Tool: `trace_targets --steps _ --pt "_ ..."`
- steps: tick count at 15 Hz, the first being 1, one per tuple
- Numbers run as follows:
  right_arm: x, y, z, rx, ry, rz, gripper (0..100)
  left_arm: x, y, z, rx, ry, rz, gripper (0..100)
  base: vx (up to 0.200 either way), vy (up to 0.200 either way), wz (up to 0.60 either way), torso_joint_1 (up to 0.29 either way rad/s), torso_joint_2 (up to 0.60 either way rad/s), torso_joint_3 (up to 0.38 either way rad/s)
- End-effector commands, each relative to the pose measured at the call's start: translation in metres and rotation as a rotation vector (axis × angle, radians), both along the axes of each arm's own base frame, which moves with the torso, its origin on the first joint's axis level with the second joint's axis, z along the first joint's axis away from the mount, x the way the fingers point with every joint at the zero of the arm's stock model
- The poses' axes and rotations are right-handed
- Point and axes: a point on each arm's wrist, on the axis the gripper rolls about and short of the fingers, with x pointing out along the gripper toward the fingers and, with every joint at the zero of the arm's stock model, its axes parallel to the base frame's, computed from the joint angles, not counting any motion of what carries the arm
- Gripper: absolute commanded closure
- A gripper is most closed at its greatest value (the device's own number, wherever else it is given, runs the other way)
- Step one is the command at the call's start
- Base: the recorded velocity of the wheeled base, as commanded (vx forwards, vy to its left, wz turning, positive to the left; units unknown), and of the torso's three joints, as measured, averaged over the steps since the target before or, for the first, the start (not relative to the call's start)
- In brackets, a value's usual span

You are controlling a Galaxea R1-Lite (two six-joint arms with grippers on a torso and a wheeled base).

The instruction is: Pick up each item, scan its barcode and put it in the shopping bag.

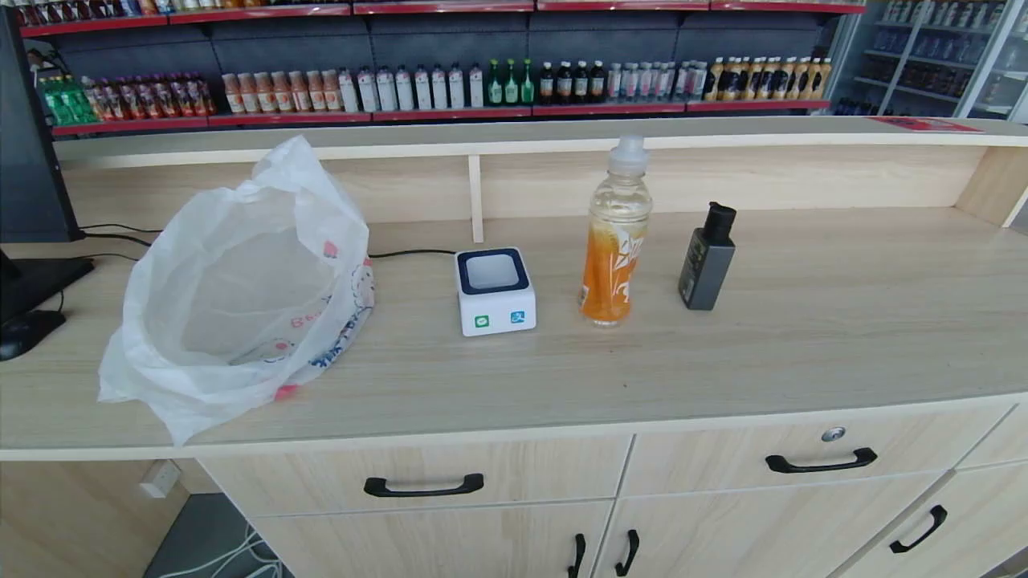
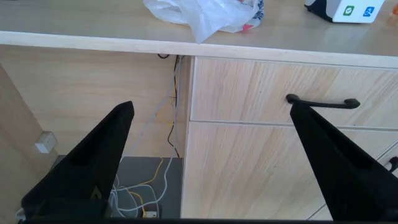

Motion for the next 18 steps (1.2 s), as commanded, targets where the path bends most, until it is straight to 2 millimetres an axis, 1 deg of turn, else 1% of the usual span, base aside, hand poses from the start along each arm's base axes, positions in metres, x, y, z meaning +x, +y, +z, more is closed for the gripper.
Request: trace_targets --steps 1,5,6,8,10,11,12,13,16,18 --pt "0.000 0.000 0.000 0.004 0.000 -0.003 0 0.000 0.000 0.000 0.001 -0.001 0.001 0 0.000 0.000 0.00 0.000 0.00 0.000" --pt "0.000 0.000 0.003 0.027 -0.023 -0.018 0 0.000 0.000 0.000 0.000 -0.001 0.001 0 0.000 0.000 0.00 0.000 0.00 0.000" --pt "-0.004 -0.001 0.018 0.031 -0.074 -0.019 0 0.000 0.000 0.000 0.000 0.000 0.001 0 0.000 0.000 0.00 0.000 0.00 0.000" --pt "-0.005 0.000 0.045 0.031 -0.087 -0.015 0 0.000 0.000 0.000 0.000 0.000 0.001 0 0.000 0.000 0.00 0.000 0.00 0.000" --pt "0.007 -0.001 0.080 0.032 -0.063 -0.013 0 0.000 0.000 0.000 0.004 -0.001 0.001 0 0.000 0.000 0.00 0.000 0.00 0.000" --pt "0.015 0.000 0.093 0.034 -0.061 -0.012 0 0.000 0.000 0.000 0.004 -0.001 -0.001 0 0.000 0.000 0.00 0.000 0.00 0.000" --pt "0.033 0.000 0.109 0.036 -0.075 -0.011 0 0.000 0.000 0.000 0.004 0.000 -0.001 0 0.000 0.000 0.00 0.000 0.00 0.000" --pt "0.051 0.000 0.118 0.043 -0.105 -0.008 0 0.000 0.000 0.000 0.004 -0.001 0.001 0 0.000 0.000 0.00 0.000 0.00 0.000" --pt "0.101 0.004 0.130 0.062 -0.195 0.049 0 0.000 0.000 0.000 0.004 -0.001 0.001 0 0.000 0.000 0.00 0.000 0.00 0.000" --pt "0.127 0.010 0.133 0.054 -0.229 0.091 0 0.000 0.000 0.000 0.003 -0.001 0.001 0 0.000 0.000 0.00 0.000 0.00 0.000"
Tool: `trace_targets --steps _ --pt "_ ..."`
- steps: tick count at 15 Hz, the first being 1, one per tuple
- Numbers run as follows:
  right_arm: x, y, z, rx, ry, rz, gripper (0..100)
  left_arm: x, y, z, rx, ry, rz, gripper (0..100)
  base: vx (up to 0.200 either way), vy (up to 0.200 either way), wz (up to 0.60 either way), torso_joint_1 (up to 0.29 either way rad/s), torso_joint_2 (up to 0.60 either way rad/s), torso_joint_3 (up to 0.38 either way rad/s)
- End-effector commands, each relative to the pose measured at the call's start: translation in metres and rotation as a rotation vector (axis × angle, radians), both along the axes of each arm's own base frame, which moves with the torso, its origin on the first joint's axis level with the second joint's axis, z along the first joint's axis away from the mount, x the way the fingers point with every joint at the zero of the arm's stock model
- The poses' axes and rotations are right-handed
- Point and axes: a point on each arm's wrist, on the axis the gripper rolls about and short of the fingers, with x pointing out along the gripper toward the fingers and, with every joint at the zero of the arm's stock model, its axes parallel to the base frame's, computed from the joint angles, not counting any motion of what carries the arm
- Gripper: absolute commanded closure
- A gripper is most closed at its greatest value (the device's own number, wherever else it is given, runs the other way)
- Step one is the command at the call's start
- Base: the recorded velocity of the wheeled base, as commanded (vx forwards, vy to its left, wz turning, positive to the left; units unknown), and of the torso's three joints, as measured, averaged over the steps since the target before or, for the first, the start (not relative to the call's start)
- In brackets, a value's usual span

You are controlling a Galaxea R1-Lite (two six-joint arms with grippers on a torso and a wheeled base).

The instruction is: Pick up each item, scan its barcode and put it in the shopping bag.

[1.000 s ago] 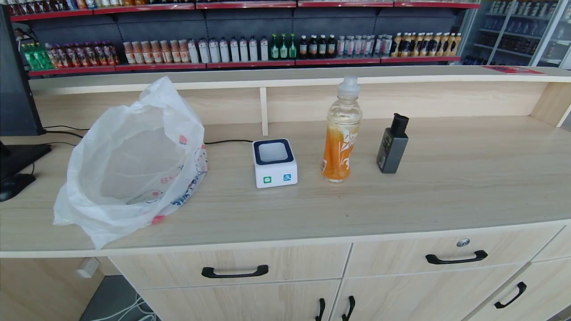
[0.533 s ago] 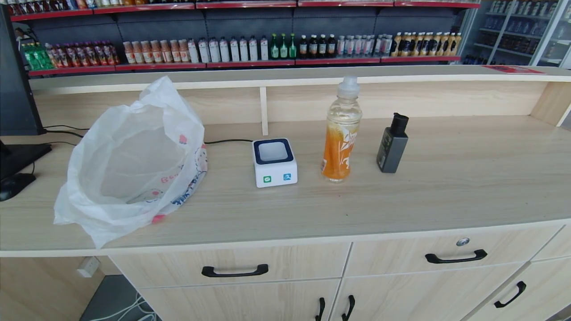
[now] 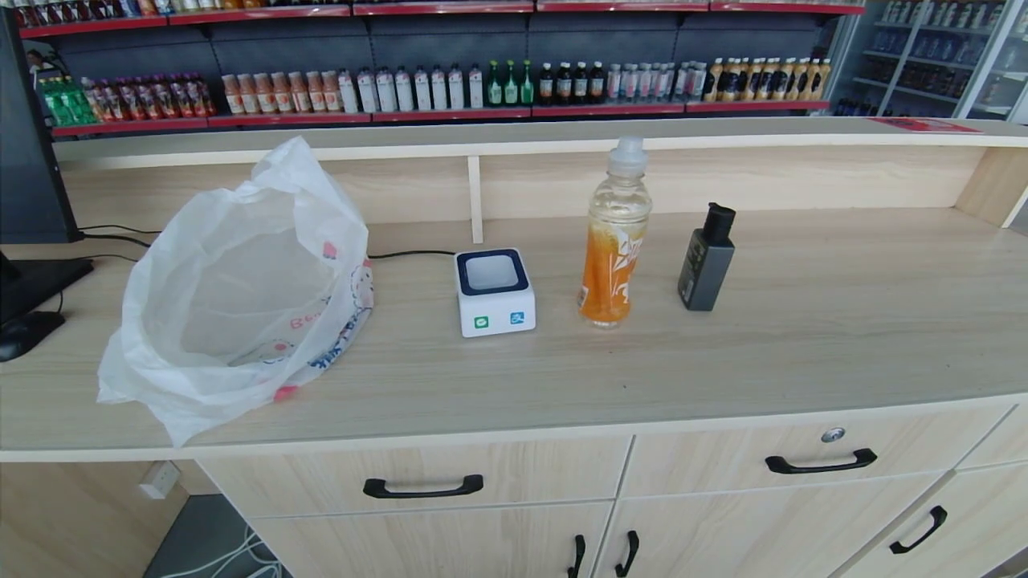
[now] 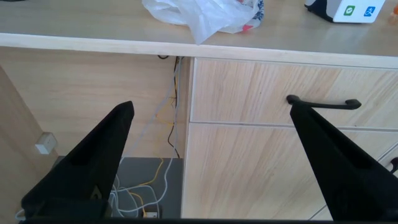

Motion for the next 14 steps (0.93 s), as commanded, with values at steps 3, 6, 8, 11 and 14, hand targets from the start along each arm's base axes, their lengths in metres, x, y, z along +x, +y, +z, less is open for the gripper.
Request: trace_targets --steps 3,6,8,11,14 --pt "0.080 0.023 -0.014 -0.026 0.076 0.139 0 0.000 0.000 0.000 0.000 -0.001 0.001 0 0.000 0.000 0.00 0.000 0.00 0.000" --pt "0.103 0.040 -0.023 -0.003 0.061 0.187 0 0.000 0.000 0.000 0.001 -0.001 0.001 0 0.000 0.000 0.00 0.000 0.00 0.000" --pt "0.113 0.052 -0.026 0.042 0.100 0.202 0 0.000 0.000 0.000 0.001 -0.001 0.000 0 0.000 0.000 0.00 0.000 0.00 0.000" --pt "0.118 0.057 -0.033 0.070 0.131 0.197 0 0.000 0.000 0.000 0.001 -0.001 0.001 0 0.000 0.000 0.00 0.000 0.00 0.000" --pt "0.116 0.057 -0.035 0.082 0.137 0.205 0 0.000 0.000 0.000 0.001 -0.001 0.000 0 0.000 0.000 0.00 0.000 0.00 0.000"
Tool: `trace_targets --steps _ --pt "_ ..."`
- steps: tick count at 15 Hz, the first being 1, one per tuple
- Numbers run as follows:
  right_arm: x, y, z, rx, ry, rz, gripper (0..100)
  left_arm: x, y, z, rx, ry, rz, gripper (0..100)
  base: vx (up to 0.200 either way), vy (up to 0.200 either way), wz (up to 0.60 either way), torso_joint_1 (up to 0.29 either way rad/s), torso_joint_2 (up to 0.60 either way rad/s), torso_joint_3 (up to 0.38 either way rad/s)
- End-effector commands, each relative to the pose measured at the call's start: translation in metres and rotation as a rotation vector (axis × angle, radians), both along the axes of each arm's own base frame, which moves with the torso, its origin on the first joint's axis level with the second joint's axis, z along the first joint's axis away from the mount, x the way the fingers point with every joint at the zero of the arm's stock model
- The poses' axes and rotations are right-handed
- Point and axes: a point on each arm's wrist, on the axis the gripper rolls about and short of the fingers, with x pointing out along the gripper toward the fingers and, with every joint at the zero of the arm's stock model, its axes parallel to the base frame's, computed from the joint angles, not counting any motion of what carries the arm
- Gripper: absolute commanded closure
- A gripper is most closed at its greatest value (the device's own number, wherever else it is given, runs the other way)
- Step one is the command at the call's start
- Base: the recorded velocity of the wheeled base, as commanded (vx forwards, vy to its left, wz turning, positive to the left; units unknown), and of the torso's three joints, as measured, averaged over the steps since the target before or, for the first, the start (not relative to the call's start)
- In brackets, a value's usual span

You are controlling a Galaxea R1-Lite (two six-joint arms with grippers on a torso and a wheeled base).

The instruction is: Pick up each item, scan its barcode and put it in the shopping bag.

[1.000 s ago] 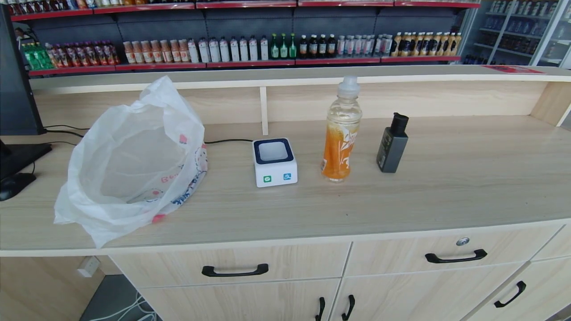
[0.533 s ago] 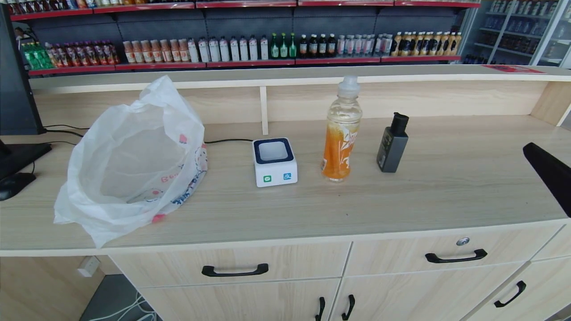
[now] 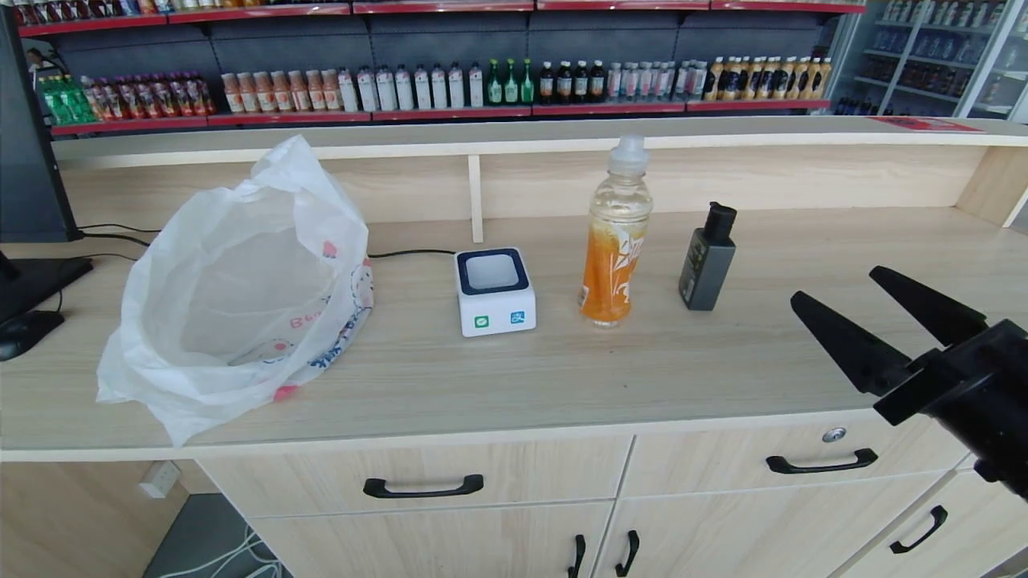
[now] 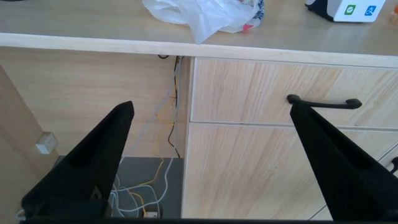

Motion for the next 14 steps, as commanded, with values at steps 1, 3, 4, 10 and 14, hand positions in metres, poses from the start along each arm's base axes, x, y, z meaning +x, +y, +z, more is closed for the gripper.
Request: trace_targets --steps 1,3,4,10,14 --pt "0.002 0.001 -0.002 -0.001 0.011 0.002 0 0.000 0.000 0.000 0.001 0.001 0.000 0 0.000 0.000 0.60 0.002 0.01 -0.002" --pt "0.002 0.001 -0.003 -0.003 0.015 0.007 0 0.000 0.000 0.000 0.001 -0.001 0.000 0 0.000 0.000 0.60 -0.002 0.01 0.005" --pt "0.001 0.002 -0.003 -0.004 0.013 0.017 0 0.000 0.000 0.000 0.001 -0.001 0.000 0 0.000 0.000 0.00 0.000 0.00 0.000" --pt "0.020 0.013 -0.001 -0.004 0.017 0.059 0 0.000 0.000 0.000 -0.001 -0.001 0.000 0 0.000 0.000 0.00 0.000 0.00 0.000" --pt "0.070 0.033 0.002 0.010 0.015 0.053 0 0.000 0.000 0.000 0.001 -0.001 0.000 0 0.000 0.000 0.00 0.000 0.00 0.000"
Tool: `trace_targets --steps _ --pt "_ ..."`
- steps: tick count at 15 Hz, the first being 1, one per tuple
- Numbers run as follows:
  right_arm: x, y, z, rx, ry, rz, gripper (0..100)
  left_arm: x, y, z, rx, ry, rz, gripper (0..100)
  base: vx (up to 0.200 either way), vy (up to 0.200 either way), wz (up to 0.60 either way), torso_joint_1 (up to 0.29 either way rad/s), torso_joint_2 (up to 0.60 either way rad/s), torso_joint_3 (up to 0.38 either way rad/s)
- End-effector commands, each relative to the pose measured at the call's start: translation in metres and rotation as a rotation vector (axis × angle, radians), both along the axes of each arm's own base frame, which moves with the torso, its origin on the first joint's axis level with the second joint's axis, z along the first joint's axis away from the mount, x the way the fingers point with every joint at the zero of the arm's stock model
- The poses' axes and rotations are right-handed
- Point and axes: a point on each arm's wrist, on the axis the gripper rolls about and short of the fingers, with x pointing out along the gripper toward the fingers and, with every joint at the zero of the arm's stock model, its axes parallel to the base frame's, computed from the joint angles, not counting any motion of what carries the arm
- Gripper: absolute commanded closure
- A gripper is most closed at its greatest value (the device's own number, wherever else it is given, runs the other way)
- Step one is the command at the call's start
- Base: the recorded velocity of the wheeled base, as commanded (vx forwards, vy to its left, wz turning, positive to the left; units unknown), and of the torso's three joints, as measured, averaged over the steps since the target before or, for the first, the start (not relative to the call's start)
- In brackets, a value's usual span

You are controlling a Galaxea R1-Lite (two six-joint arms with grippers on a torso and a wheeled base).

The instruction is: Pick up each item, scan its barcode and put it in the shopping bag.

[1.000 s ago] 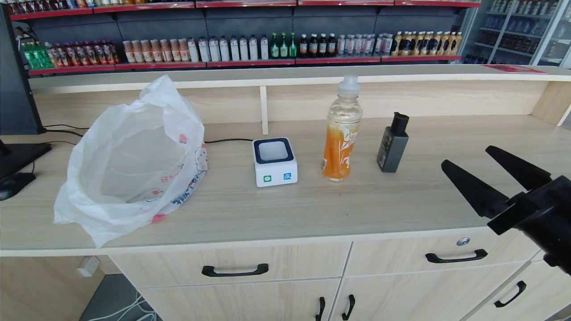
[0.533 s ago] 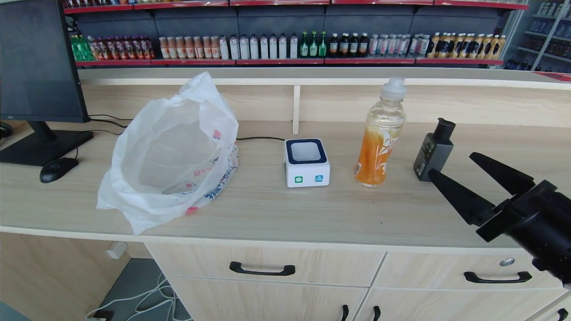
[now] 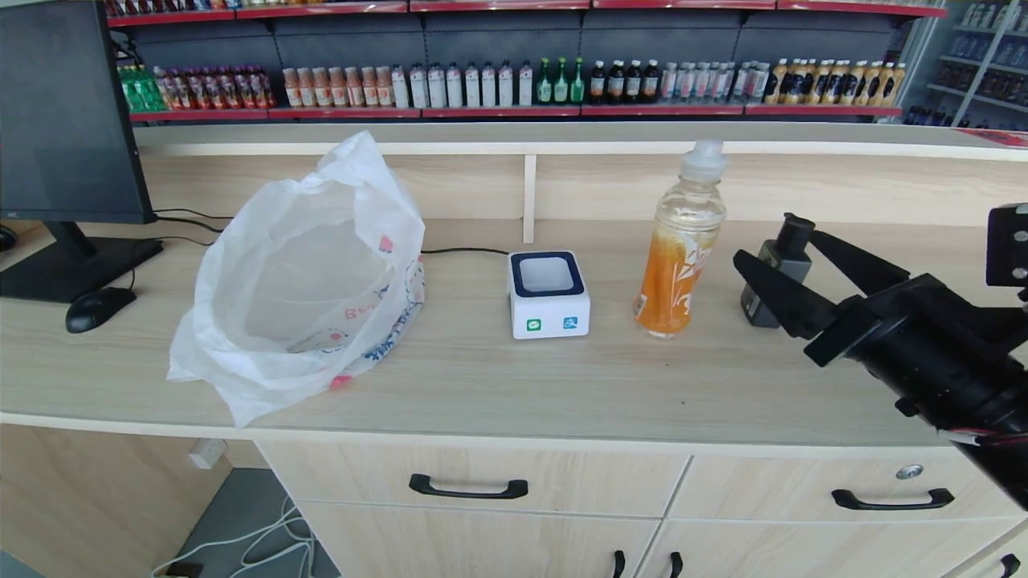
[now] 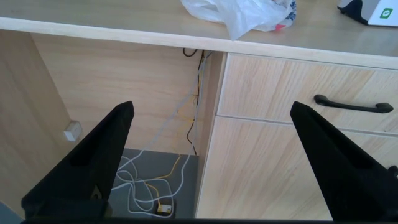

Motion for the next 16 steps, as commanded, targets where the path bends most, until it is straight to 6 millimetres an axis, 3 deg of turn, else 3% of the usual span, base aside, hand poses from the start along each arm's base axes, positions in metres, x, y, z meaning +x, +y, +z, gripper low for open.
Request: trace_targets --steps 1,6,10,12,16 --pt "0.027 0.011 -0.013 -0.021 0.046 0.000 0 0.000 0.000 0.000 0.000 0.001 0.000 0 0.000 0.000 0.00 0.000 0.00 0.000" --pt "0.046 0.025 -0.034 -0.052 0.104 -0.009 0 0.000 0.000 0.000 -0.001 -0.001 0.002 0 0.000 0.000 0.00 0.000 0.00 0.000" --pt "0.070 0.030 -0.039 -0.039 0.103 -0.064 0 0.000 0.000 0.000 -0.001 -0.001 0.000 0 0.000 0.000 0.00 0.000 0.00 0.000" --pt "0.078 0.029 -0.029 -0.001 0.071 -0.112 0 0.000 0.000 0.000 -0.001 -0.001 0.000 0 0.000 0.000 0.00 0.000 0.00 0.000" --pt "0.090 0.033 -0.041 -0.001 0.100 -0.126 0 0.000 0.000 0.000 0.000 -0.001 0.000 0 0.000 0.000 0.00 0.000 0.00 0.000"
